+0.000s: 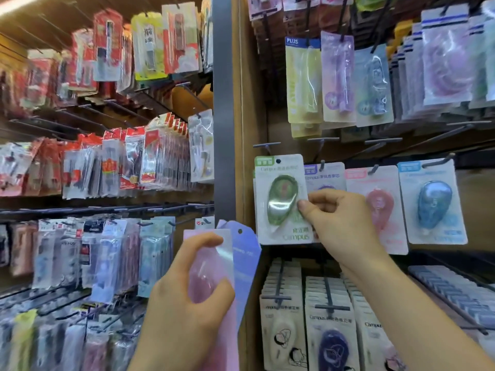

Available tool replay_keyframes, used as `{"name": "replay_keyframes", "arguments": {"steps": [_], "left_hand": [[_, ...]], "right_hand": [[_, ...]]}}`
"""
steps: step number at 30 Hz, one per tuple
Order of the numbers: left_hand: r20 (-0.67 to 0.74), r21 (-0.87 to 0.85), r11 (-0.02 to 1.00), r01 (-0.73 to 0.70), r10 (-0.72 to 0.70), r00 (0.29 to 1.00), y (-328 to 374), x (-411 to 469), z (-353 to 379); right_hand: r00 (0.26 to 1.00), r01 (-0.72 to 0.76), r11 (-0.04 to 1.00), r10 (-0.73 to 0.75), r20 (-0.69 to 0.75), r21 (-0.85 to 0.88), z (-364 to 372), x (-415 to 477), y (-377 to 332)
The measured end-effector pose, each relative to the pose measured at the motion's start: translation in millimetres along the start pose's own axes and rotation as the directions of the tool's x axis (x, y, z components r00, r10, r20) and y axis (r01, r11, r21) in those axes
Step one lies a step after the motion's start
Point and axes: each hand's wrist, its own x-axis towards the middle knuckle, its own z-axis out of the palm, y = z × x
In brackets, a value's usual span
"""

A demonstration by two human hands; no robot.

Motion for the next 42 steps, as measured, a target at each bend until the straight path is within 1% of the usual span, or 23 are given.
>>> {"name": "replay_keyframes", "arguments": {"steps": [2,4,7,11,16,20,23,27,31,33,36,38,40,42], "left_hand": [[-0.010,0.042,0.999,-0.011,0.011,1.000,-3.7,1.2,-4.7],[0.002,0.008,1.000,0.002,-0.002,1.000,-6.0,3.9,-7.5],[0.068,-0.057,0.998,0.014,-0.010,0.998,-7.1,8.0,-7.9],[0.151,-0.016,1.000,0.003,-0.001,0.989,-4.1,14.2,-5.0],[0.229,-0.097,0.995,0.000,0.022,0.973,-0.5,20.1,-2.4],[0.229,-0.134,0.991,-0.020,0.050,0.972,-2.6,23.6,-0.8],[0.223,-0.155,0.988,-0.021,0.056,0.973,-2.8,24.9,-1.9],[0.251,-0.150,0.988,-0.028,0.065,0.966,-0.3,21.1,-4.2],[0.250,-0.157,0.987,-0.032,0.071,0.966,3.2,17.9,-9.1],[0.253,-0.175,0.984,-0.026,0.070,0.965,5.1,17.2,-12.0],[0.256,-0.183,0.982,-0.041,0.088,0.963,9.4,15.6,-15.6],[0.254,-0.174,0.984,-0.048,0.092,0.963,13.0,13.8,-17.4],[0.255,-0.152,0.988,-0.041,0.080,0.964,18.1,12.0,-19.4],[0.263,-0.144,0.989,-0.028,0.065,0.963,24.9,10.8,-22.0]], "right_hand": [[1.000,0.014,0.999,-0.015,-0.022,-0.053,9.3,8.9,2.4],[0.999,0.030,0.992,-0.034,-0.032,-0.121,14.2,13.4,4.0],[0.996,0.065,0.975,-0.075,-0.039,-0.213,15.6,13.0,5.3],[0.994,0.105,0.962,-0.107,0.008,-0.252,19.2,8.7,5.9],[0.999,0.000,0.989,0.007,0.045,-0.146,20.9,12.2,-3.9],[0.999,0.031,0.986,-0.025,0.038,-0.164,22.0,16.8,-13.4],[1.000,0.012,0.990,-0.010,0.017,-0.140,18.5,15.8,-14.1],[1.000,-0.008,0.997,0.008,-0.005,-0.075,17.1,10.4,-13.8],[1.000,0.006,0.998,-0.007,-0.010,-0.066,19.6,11.1,-18.4],[1.000,-0.028,0.999,0.028,0.010,-0.030,20.5,12.6,-20.4],[0.989,-0.138,0.987,0.134,0.058,0.080,22.0,13.4,-22.1],[0.981,-0.189,0.970,0.179,0.073,0.154,22.9,13.6,-23.5],[0.979,-0.203,0.963,0.195,0.063,0.178,22.6,13.3,-25.3],[0.986,-0.165,0.976,0.163,0.027,0.142,21.5,13.5,-25.8]]}}
